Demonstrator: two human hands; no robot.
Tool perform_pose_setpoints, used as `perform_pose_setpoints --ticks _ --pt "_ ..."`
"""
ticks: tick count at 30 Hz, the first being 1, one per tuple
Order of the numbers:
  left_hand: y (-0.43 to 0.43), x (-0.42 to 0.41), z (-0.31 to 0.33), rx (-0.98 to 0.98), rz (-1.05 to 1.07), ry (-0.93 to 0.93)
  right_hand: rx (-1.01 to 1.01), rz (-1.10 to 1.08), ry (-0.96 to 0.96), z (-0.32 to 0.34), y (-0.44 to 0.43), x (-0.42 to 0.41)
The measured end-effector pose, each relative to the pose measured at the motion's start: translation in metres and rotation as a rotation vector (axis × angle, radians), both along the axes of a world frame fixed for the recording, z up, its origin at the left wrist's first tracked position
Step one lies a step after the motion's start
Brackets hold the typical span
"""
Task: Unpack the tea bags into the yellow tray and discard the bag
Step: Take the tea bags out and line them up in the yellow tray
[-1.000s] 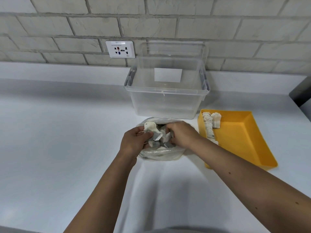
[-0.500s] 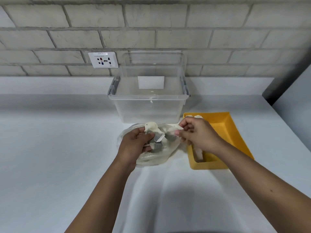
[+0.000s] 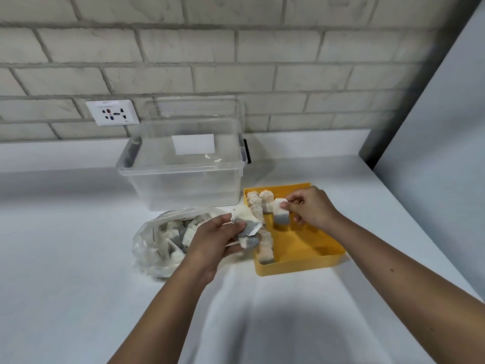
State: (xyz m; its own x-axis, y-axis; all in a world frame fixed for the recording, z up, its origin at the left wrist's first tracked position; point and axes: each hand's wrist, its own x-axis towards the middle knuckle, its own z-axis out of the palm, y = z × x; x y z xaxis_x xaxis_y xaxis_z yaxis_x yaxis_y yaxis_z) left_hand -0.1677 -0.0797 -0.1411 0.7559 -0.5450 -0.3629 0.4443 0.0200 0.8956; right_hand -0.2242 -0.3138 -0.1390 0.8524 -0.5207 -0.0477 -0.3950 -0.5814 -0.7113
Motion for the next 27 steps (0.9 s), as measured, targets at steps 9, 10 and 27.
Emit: perform_pose_setpoints --ticks 9,10,27 --pt "-0.017 0.009 -0.008 0.04 -0.006 0.013 -0.096 0.042 0.084 -0.035 -0.014 0.023" --pt "-0.017 0.01 -0.01 0.039 -0.006 0.016 -0.104 0.037 0.078 -0.038 -0.014 0.025" --pt "-0.017 0.018 -0.019 0.047 0.004 0.091 -0.073 -0.088 -0.033 -0.046 0.0 0.044"
